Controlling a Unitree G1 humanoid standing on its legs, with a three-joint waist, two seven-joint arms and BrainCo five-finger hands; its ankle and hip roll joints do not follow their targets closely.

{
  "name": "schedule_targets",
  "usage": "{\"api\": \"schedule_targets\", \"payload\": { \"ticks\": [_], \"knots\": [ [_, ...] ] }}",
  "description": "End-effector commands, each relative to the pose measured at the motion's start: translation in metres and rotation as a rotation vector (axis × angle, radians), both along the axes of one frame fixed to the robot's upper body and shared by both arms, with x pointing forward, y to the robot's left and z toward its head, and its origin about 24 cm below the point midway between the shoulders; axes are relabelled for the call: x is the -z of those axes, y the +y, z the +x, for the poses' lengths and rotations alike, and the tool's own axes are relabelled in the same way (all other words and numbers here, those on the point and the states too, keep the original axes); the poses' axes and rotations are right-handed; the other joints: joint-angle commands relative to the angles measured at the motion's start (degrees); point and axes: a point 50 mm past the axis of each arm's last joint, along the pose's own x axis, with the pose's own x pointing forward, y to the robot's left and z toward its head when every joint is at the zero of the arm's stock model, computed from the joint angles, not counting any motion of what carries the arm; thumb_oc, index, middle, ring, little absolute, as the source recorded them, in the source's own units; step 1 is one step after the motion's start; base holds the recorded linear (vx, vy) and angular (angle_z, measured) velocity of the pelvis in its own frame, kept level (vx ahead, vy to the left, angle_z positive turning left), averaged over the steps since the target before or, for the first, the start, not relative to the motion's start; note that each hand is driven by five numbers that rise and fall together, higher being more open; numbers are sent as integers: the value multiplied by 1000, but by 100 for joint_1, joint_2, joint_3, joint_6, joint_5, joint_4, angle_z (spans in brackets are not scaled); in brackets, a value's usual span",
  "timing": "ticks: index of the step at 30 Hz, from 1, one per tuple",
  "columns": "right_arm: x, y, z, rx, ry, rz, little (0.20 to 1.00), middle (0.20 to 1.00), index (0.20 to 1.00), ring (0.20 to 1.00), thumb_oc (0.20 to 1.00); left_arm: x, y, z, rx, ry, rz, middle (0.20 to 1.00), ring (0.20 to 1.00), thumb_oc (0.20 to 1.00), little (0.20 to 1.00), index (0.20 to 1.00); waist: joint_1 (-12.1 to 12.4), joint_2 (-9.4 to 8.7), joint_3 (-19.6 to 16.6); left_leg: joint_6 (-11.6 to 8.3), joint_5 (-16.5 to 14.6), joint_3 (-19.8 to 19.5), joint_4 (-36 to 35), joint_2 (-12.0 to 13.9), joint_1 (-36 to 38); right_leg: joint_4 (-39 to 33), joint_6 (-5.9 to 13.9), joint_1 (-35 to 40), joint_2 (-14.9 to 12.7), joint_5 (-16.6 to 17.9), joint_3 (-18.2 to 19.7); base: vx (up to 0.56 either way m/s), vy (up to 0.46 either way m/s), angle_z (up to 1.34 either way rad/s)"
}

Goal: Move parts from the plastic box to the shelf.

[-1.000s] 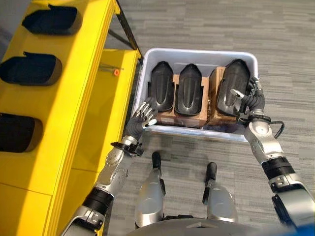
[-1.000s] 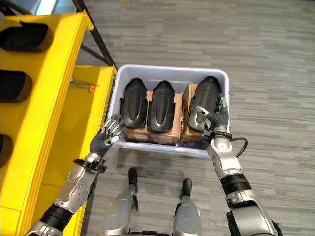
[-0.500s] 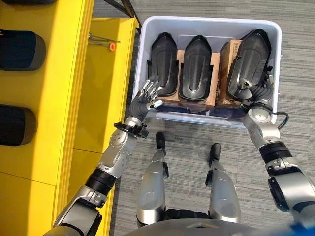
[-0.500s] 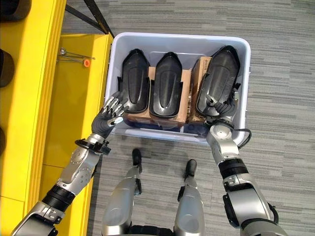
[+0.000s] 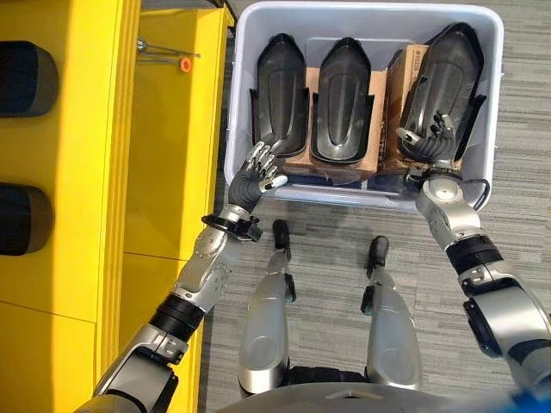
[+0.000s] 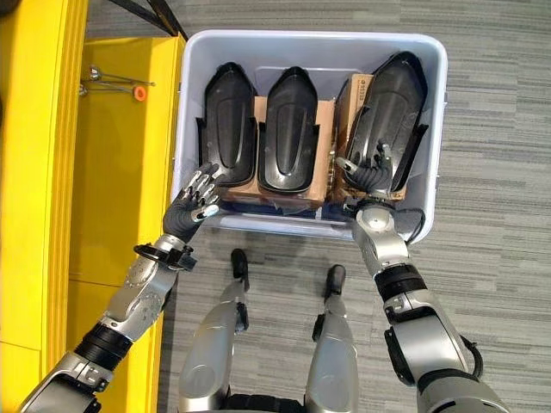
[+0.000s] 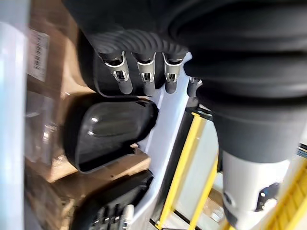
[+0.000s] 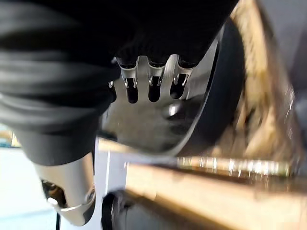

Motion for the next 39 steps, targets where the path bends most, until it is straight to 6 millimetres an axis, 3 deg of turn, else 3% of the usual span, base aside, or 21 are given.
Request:
{"api": "schedule_targets", "payload": {
  "ticks": [1,6,17,22,27,34,39],
  "knots": [
    [-43,11,4,-62,-167,2,1000,1000,1000,1000,1000,-25,10,-9,-1,-95,-167,1000,1000,1000,1000,1000,137,23,-57,73,-305,-452,564,-397,-740,938,-282,-299,132,-800,149,22,-94,2],
    [-62,21,3,-112,-248,33,1000,1000,1000,1000,1000,-28,11,-16,30,-123,-154,1000,1000,1000,1000,1000,256,23,-57,105,-320,-501,595,-442,-833,1127,-307,-470,149,-877,87,19,-57,7],
    [-78,25,5,-95,-291,19,1000,1000,1000,1000,1000,-19,4,-21,126,-83,-143,1000,1000,1000,1000,1000,325,81,-57,132,-326,-514,594,-466,-800,1251,-346,-512,192,-911,9,6,-13,2],
    [-91,10,-5,156,-422,-65,1000,1000,1000,1000,1000,-15,-2,-24,150,-76,-157,1000,1000,1000,1000,1000,266,103,-57,143,-353,-489,575,-445,-738,1268,-359,-512,209,-906,29,4,13,-1],
    [-105,5,-28,466,-616,-291,1000,1000,1000,1000,1000,-16,-14,-29,154,-96,-212,1000,1000,1000,1000,1000,93,173,-57,151,-401,-436,551,-455,-678,1296,-384,-550,228,-901,141,9,83,-4],
    [-116,20,-54,556,-852,-392,1000,1000,1000,1000,1000,-10,-27,-34,149,-97,-278,1000,1000,1000,1000,1000,-119,328,-57,130,-378,-312,459,-434,-551,1376,-434,-656,239,-891,297,20,115,-10],
    [-109,19,-63,622,-814,-352,1000,1000,1000,1000,1000,-2,-35,-37,135,-79,-291,1000,1000,1000,1000,1000,-311,441,-57,110,-397,-208,407,-436,-396,1475,-449,-736,206,-913,405,37,131,-12]
  ]
}}
